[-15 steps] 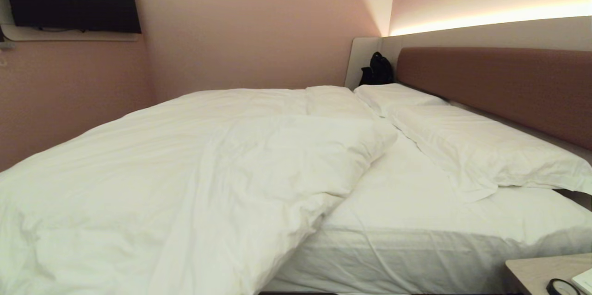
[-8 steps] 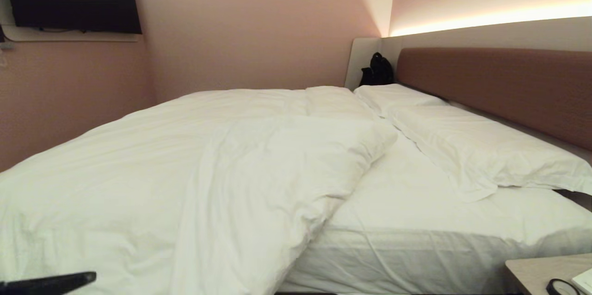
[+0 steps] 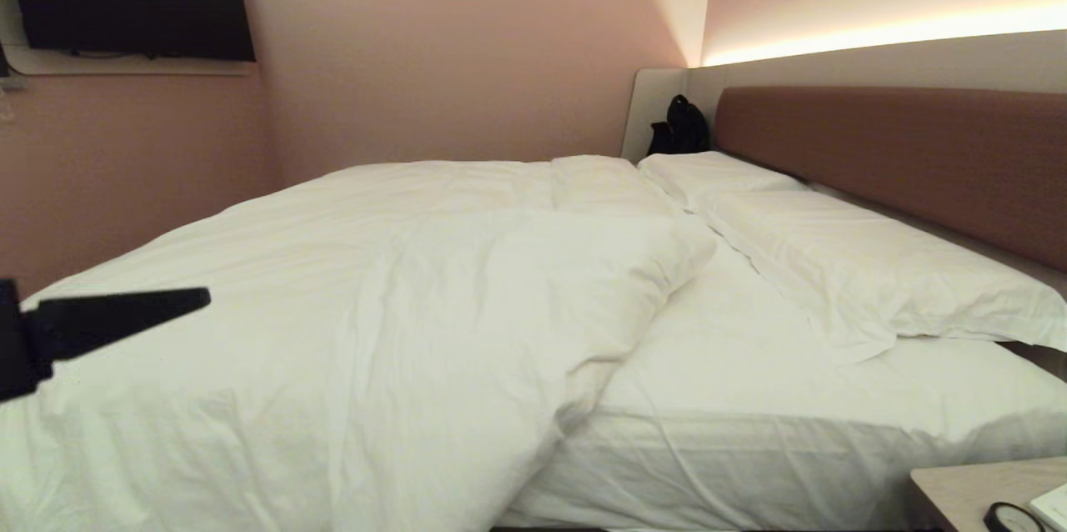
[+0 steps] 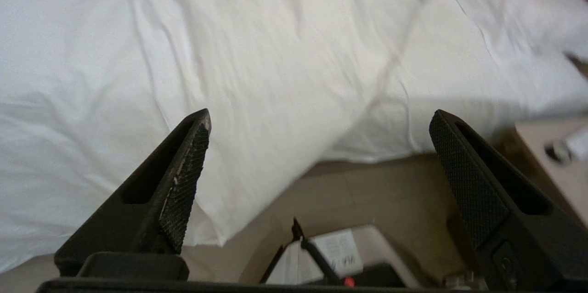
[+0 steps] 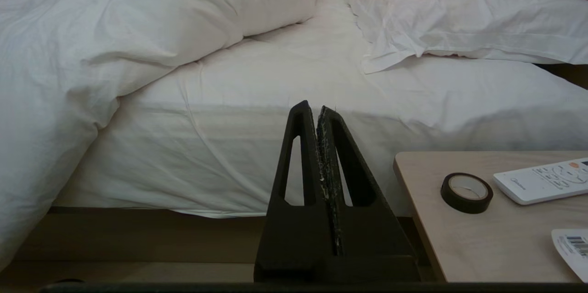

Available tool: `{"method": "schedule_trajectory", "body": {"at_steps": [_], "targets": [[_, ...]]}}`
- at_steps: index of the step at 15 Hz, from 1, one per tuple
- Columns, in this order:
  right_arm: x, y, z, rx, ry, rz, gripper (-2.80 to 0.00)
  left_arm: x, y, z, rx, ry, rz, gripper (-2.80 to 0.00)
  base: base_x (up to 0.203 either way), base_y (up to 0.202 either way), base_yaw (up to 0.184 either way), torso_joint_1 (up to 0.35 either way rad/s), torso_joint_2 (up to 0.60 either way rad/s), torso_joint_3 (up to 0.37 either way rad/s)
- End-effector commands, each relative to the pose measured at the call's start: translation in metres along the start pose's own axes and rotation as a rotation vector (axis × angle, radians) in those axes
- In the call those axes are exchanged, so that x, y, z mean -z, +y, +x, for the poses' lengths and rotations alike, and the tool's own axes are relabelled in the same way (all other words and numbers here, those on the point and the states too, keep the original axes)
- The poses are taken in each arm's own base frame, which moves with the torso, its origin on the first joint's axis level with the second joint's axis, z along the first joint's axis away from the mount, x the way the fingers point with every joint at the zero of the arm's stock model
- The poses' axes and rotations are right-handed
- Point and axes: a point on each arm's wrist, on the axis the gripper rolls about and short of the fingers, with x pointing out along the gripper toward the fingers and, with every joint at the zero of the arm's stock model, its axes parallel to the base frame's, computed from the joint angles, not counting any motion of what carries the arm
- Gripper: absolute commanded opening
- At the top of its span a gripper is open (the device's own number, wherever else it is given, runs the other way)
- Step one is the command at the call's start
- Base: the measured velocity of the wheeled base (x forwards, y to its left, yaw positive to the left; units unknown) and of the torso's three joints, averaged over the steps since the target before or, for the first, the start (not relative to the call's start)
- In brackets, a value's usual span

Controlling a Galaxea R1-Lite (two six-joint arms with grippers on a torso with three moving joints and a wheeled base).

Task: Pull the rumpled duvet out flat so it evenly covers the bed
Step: Flatten the corners of the folded blanket

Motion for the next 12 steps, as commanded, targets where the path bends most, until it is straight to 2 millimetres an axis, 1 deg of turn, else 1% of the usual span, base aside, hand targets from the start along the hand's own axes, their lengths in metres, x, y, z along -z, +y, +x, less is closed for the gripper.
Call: {"method": "schedule_trajectory", "body": {"at_steps": [1,3,4,5,7,8,9,10,12], "targets": [[0.000,0.000,0.000,-0.001,0.002,-0.001,-2.80,-0.024,0.016,0.047,-0.043,0.062,-0.056,0.00,0.000,0.000,0.000,0.000,0.00,0.000],[0.000,0.000,0.000,-0.002,0.001,-0.001,-2.80,-0.047,0.030,0.088,-0.081,0.075,-0.087,0.00,0.000,0.000,0.000,0.000,0.00,0.000],[0.000,0.000,0.000,-0.001,0.002,-0.001,-2.80,-0.056,0.037,0.110,-0.093,0.086,-0.100,-2.60,0.000,0.000,0.000,0.000,0.00,0.000],[0.000,0.000,0.000,-0.001,0.002,-0.001,-2.80,-0.065,0.044,0.131,-0.102,0.092,-0.109,-2.80,0.000,0.000,0.000,0.000,0.00,0.000],[0.000,0.000,0.000,-0.001,0.002,-0.001,-2.80,-0.077,0.055,0.170,-0.105,0.099,-0.126,-2.80,0.000,0.000,0.000,0.000,0.00,0.000],[0.000,0.000,0.000,-0.001,0.001,-0.001,-2.80,-0.082,0.056,0.184,-0.100,0.096,-0.128,-2.80,0.000,0.000,0.000,0.000,0.00,0.000],[0.000,0.000,0.000,-0.001,0.001,-0.001,-2.80,-0.080,0.061,0.206,-0.100,0.122,-0.137,-2.80,0.000,0.000,0.000,0.000,0.00,0.000],[0.000,0.000,0.000,-0.001,0.000,-0.001,-2.80,-0.078,0.065,0.224,-0.097,0.138,-0.142,-2.80,0.000,0.000,0.000,0.000,0.00,0.000],[0.000,0.000,0.000,-0.001,0.002,-0.001,-2.80,-0.071,0.067,0.262,-0.084,0.177,-0.170,-2.80,0.000,0.000,0.000,0.000,0.00,0.000]]}}
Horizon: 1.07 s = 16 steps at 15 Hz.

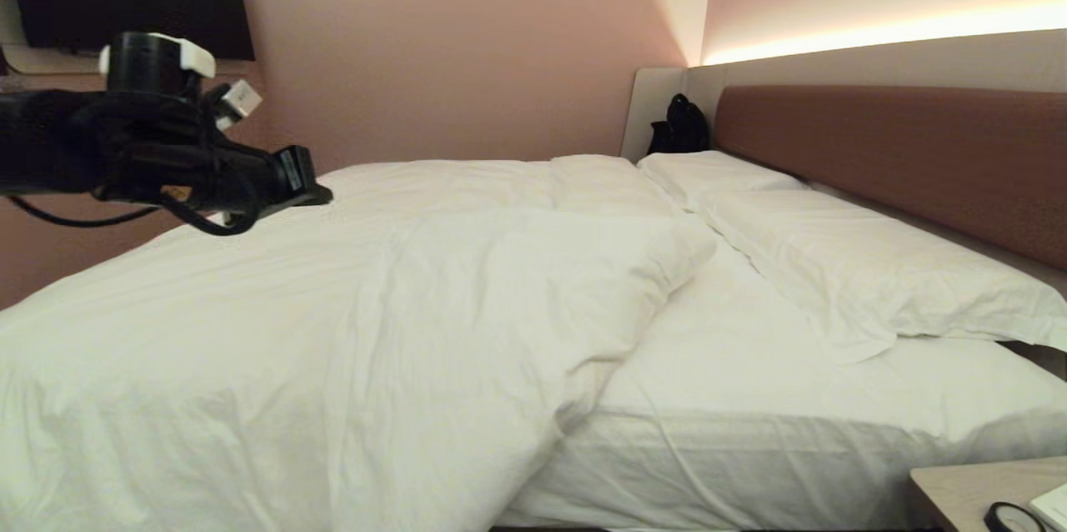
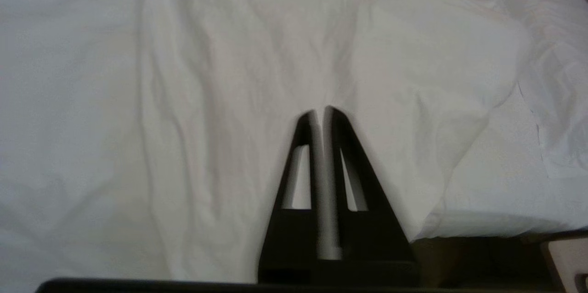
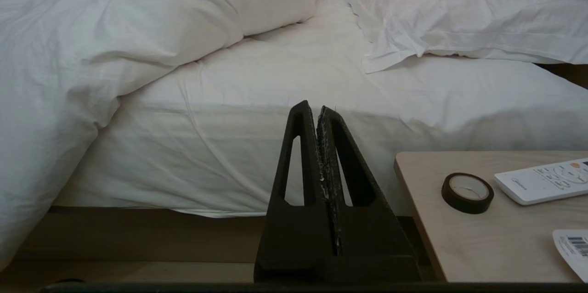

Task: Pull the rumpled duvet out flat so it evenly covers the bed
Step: Flatten the corners of the folded blanket

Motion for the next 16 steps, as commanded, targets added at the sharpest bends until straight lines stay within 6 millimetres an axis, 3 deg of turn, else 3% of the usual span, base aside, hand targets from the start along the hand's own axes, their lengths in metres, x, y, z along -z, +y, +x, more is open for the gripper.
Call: {"method": "schedule_trajectory", "body": {"at_steps": [1,4,6,9,11,16], "targets": [[0.000,0.000,0.000,-0.001,0.001,0.000,-2.80,0.014,0.009,0.062,-0.002,0.092,-0.028,-2.80,0.000,0.000,0.000,0.000,0.00,0.000],[0.000,0.000,0.000,-0.001,0.001,0.000,-2.80,0.021,-0.013,0.112,0.020,0.119,0.002,-2.80,0.000,0.000,0.000,0.000,0.00,0.000],[0.000,0.000,0.000,-0.001,0.000,0.000,-2.80,0.039,-0.025,0.142,-0.004,0.162,0.035,-2.80,0.000,0.000,0.000,0.000,0.00,0.000],[0.000,0.000,0.000,-0.001,0.000,0.000,-2.80,0.069,-0.023,0.178,-0.059,0.199,0.061,-2.80,0.000,0.000,0.000,0.000,0.00,0.000],[0.000,0.000,0.000,-0.001,0.001,0.000,-2.80,0.080,-0.018,0.190,-0.084,0.211,0.056,-2.80,0.000,0.000,0.000,0.000,0.00,0.000],[0.000,0.000,0.000,-0.001,0.000,0.000,-2.80,0.081,-0.018,0.192,-0.095,0.210,0.007,-2.80,0.000,0.000,0.000,0.000,0.00,0.000]]}}
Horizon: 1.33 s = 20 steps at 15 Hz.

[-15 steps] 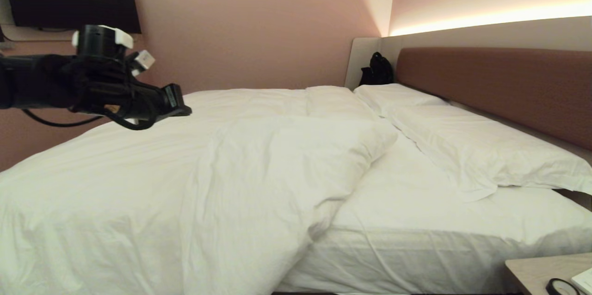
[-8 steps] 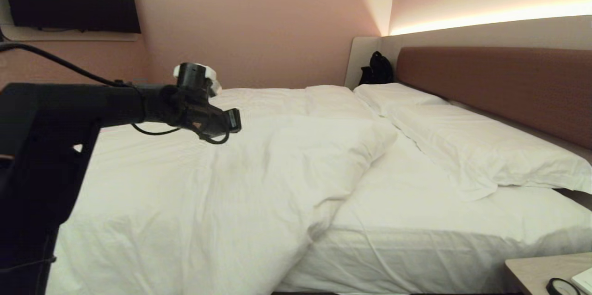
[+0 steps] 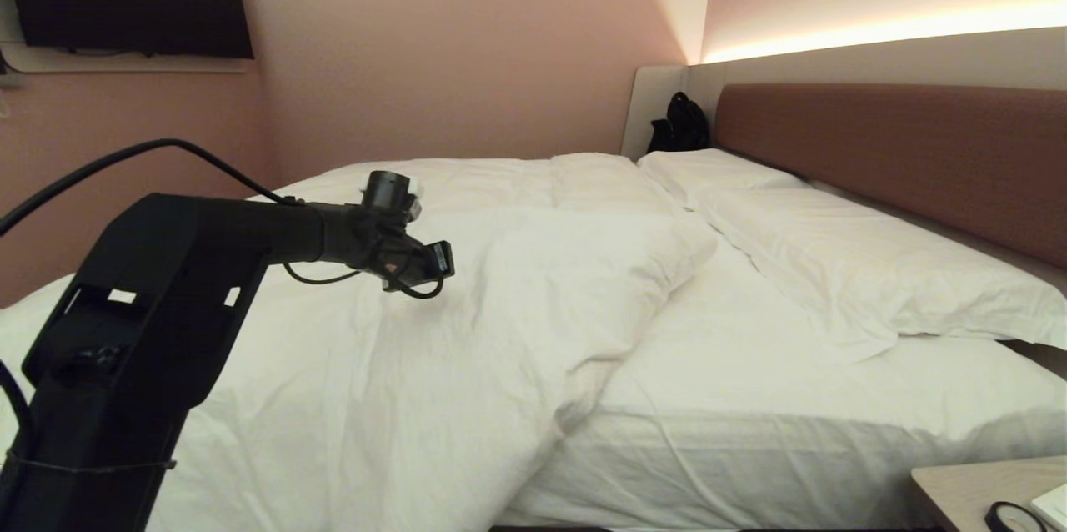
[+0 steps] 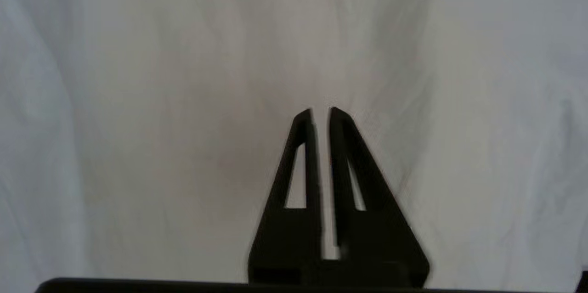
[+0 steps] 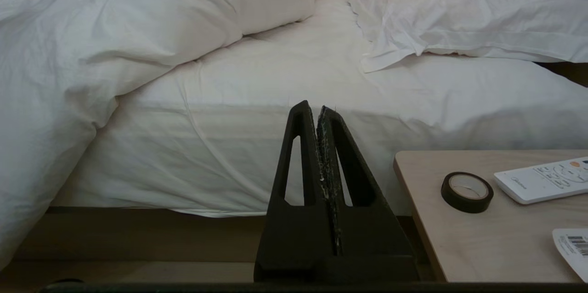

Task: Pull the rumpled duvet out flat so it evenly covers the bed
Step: Flatten the corners of the folded blanket

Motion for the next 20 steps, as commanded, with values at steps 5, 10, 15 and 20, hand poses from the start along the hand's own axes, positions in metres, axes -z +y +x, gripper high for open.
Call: {"method": "schedule_trajectory", "body": {"at_steps": [5,10,15,20], "targets": [[0.000,0.000,0.000,-0.001,0.001,0.000,-2.80,0.000,0.005,0.004,-0.049,-0.023,-0.053,0.00,0.000,0.000,0.000,0.000,0.00,0.000],[0.000,0.000,0.000,-0.001,0.002,0.000,-2.80,0.019,0.012,0.034,-0.203,-0.049,-0.069,0.00,0.000,0.000,0.000,0.000,0.00,0.000],[0.000,0.000,0.000,-0.001,0.002,0.000,-2.80,0.018,0.014,0.033,-0.308,-0.098,-0.073,0.00,0.000,0.000,0.000,0.000,0.00,0.000],[0.000,0.000,0.000,-0.001,0.002,0.000,-2.80,0.019,0.044,0.046,-0.456,-0.152,-0.122,0.00,0.000,0.000,0.000,0.000,0.00,0.000]]}}
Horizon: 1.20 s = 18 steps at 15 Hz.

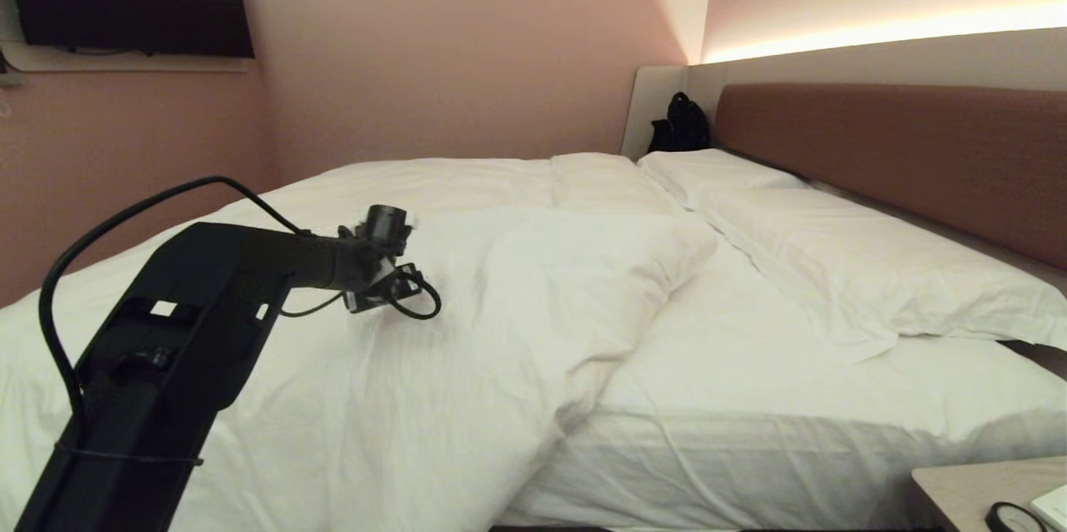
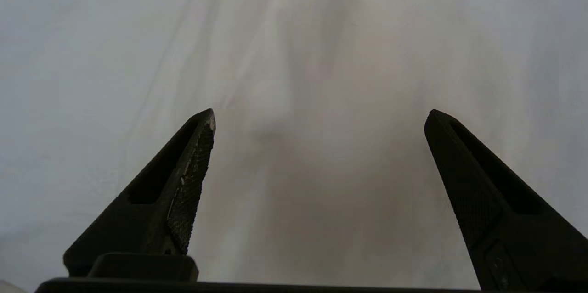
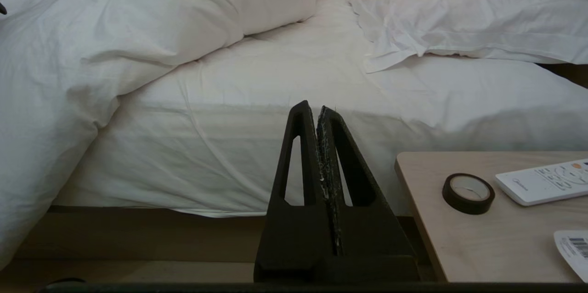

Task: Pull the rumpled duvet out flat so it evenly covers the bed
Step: Flatten the corners of the folded blanket

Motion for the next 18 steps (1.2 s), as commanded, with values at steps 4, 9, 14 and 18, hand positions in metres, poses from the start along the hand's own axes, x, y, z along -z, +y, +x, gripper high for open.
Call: {"method": "schedule_trajectory", "body": {"at_steps": [4,9,14,18], "targets": [[0.000,0.000,0.000,-0.001,0.002,0.000,-2.80,0.010,0.000,0.011,0.015,0.029,0.007,0.00,0.000,0.000,0.000,0.000,0.00,0.000],[0.000,0.000,0.000,-0.001,0.002,0.000,-2.80,0.007,-0.005,0.004,0.165,0.090,0.001,0.00,0.000,0.000,0.000,0.000,0.00,0.000],[0.000,0.000,0.000,-0.001,0.000,0.000,-2.80,0.018,-0.005,0.012,0.185,0.152,0.019,0.00,0.000,0.000,0.000,0.000,0.00,0.000],[0.000,0.000,0.000,-0.001,0.002,0.000,-2.80,0.027,-0.004,0.018,0.168,0.182,0.031,0.00,0.000,0.000,0.000,0.000,0.00,0.000]]}}
